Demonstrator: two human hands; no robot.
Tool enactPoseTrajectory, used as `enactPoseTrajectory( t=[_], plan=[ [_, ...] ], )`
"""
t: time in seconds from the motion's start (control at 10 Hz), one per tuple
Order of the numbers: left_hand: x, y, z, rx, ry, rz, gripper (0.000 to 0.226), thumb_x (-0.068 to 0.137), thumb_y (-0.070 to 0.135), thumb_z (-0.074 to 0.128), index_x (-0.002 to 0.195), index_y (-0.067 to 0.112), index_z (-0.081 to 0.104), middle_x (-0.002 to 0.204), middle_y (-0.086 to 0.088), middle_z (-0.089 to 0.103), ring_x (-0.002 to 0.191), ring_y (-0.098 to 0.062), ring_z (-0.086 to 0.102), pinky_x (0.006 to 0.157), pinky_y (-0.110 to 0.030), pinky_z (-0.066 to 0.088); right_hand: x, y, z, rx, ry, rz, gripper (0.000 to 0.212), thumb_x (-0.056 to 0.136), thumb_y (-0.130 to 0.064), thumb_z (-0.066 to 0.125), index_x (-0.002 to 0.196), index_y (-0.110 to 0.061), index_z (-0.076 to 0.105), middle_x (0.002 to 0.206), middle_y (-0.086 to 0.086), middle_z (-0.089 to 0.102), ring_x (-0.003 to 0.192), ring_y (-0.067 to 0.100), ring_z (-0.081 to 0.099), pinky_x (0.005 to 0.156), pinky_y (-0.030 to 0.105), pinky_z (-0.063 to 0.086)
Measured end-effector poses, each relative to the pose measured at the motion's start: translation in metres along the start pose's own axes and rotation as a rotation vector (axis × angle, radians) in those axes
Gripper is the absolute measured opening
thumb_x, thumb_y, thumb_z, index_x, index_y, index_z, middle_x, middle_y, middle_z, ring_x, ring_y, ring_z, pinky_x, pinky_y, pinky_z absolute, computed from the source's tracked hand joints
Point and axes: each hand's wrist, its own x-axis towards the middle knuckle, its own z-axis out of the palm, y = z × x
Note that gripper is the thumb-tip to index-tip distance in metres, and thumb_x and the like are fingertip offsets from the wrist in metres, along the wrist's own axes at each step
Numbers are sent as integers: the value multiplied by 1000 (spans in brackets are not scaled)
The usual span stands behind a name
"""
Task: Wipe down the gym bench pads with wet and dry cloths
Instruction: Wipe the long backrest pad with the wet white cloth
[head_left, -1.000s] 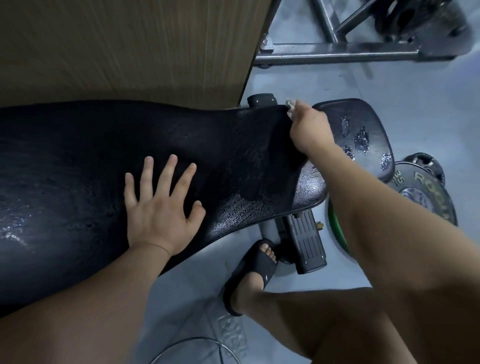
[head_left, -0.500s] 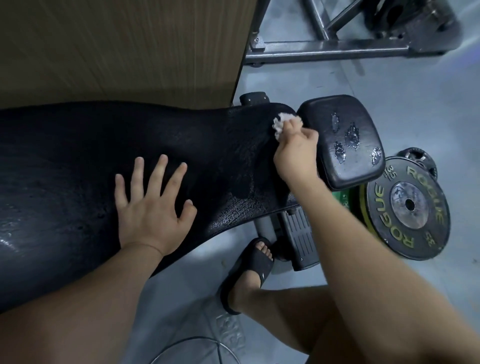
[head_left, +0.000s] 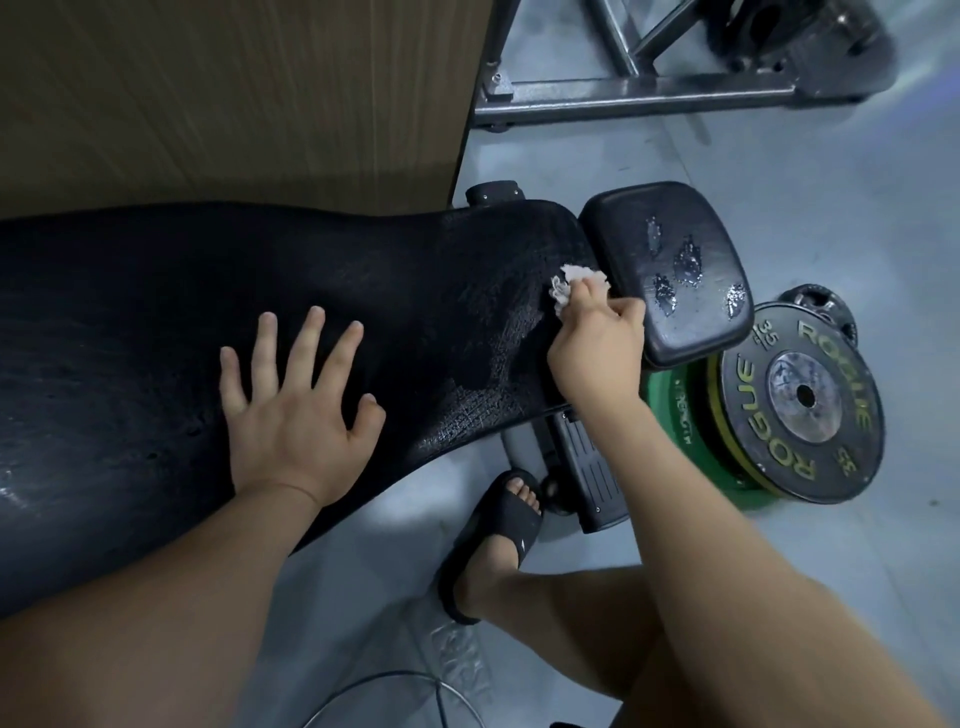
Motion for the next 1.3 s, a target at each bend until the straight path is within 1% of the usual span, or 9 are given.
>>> enactPoseTrajectory(
  t=[0.1,0.3,0.5,0.6,0.9,1.0,1.1,1.2,1.3],
  plan=[
    [0,0,0,-1,-1,-2,70,88,55,37,156,41,29,167,5,18,156,-30,3,122,-61,6,26,-1,0,-26,4,-13,49,75,-15,24,108,-13,60,113,4,64,90,36,53,88,37,31],
    [-1,0,0,-4,3,0,70,88,55,37,156,41,29,167,5,19,156,-30,3,122,-61,6,50,5,-15,-69,-161,14,53,80,0,45,132,-4,47,133,15,58,104,34,60,94,40,30],
    [-1,0,-1,-30,11,-5,69,88,53,41,155,40,31,167,4,21,156,-30,4,122,-61,5,-27,18,-15,3,-112,19,75,67,-13,17,135,-5,47,125,8,63,95,37,56,90,33,29],
    [-1,0,-1,-21,-1,0,68,91,52,46,156,40,28,168,4,18,156,-30,2,122,-61,5,8,11,-20,43,-162,56,70,77,2,37,147,-2,40,141,15,56,111,39,48,99,36,32],
    [-1,0,0,-29,5,2,68,91,52,47,156,40,28,168,4,18,156,-30,2,122,-61,5,-57,-8,-11,280,-2,-13,38,102,-17,53,138,-5,59,144,10,59,122,41,48,111,38,36],
    [-1,0,-1,-38,11,-1,68,91,51,48,155,40,29,167,4,18,156,-30,3,122,-61,4,-31,0,-14,305,-33,-26,37,101,-6,50,137,-7,60,143,11,59,120,41,48,111,39,39],
    [-1,0,0,-31,8,4,68,91,51,46,156,40,28,168,4,18,156,-30,2,122,-61,4,-8,-6,-9,324,6,90,43,95,0,41,133,-9,58,125,12,67,114,44,50,101,28,38],
    [-1,0,-1,-29,5,2,67,92,52,45,156,40,27,168,4,17,156,-30,1,122,-61,4,-39,-55,-13,420,42,-28,63,79,10,34,133,-12,56,111,-2,71,111,29,50,98,18,33],
    [0,0,-1,-22,5,0,68,92,52,44,156,40,26,168,5,16,156,-29,1,122,-61,4,-78,-84,-15,444,-13,-359,62,79,13,45,136,-9,58,130,1,66,110,23,47,102,29,45]
  ],
)
